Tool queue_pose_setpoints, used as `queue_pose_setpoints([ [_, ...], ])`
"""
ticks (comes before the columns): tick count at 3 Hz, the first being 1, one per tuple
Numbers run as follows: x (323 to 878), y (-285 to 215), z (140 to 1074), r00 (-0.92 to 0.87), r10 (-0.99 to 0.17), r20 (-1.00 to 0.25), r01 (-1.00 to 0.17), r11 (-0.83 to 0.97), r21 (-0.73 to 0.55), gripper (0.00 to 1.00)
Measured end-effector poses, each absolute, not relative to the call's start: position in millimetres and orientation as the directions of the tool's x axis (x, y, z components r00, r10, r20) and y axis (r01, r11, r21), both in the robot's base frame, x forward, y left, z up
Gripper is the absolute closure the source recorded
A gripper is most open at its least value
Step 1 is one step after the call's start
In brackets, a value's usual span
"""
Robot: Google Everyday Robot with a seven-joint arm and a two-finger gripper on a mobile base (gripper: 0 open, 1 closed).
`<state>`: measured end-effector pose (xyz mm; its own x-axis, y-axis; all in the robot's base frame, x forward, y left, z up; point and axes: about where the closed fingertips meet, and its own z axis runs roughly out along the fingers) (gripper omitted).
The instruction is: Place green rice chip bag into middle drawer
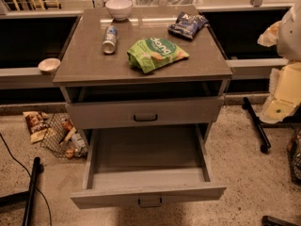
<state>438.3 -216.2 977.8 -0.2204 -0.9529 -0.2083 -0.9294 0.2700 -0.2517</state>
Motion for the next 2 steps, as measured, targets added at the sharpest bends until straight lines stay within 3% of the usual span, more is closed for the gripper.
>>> queue_pose_setpoints([
  [2,460.9,-204.4,969.4,-0.165,-0.959,-0.231,-0.942,0.222,-0.251,0.0],
])
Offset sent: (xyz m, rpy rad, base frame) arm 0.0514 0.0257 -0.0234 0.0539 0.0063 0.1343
